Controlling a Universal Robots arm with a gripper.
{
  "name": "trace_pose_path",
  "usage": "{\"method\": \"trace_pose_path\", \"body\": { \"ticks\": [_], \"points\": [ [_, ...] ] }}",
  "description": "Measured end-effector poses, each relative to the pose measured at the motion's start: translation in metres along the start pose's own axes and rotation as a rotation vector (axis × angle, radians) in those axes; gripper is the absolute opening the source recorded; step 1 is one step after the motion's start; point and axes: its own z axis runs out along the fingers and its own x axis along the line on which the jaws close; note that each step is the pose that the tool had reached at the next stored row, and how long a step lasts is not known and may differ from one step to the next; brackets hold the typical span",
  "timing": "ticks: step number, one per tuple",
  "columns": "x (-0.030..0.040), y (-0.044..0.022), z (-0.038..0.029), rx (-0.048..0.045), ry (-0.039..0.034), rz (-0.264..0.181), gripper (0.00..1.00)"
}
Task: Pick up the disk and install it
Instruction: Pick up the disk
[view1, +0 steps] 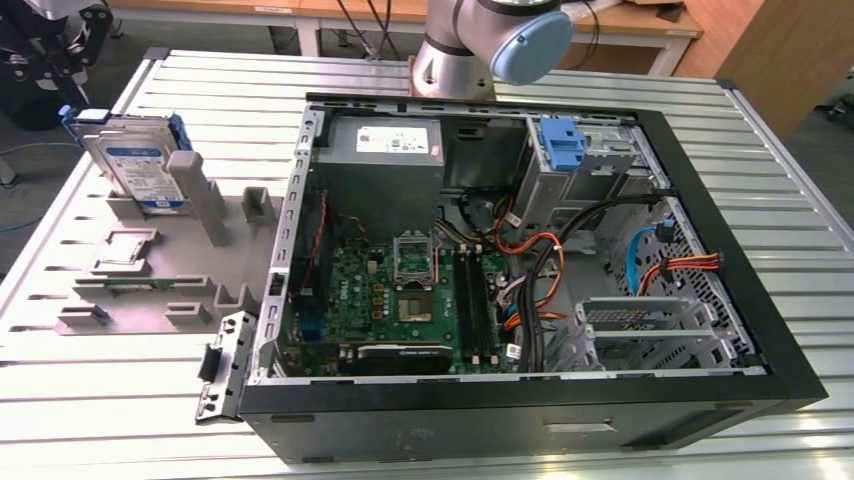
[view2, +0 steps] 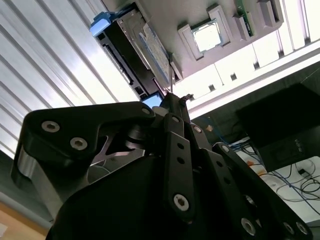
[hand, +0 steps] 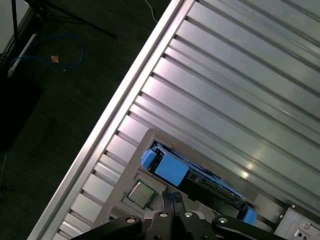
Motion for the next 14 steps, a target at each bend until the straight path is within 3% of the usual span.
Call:
{"method": "trace_pose_path", "body": {
  "ticks": [14],
  "points": [
    [0.0, 0.0, 0.0, 0.0001, 0.0032, -0.071, 0.1]
  ]
}}
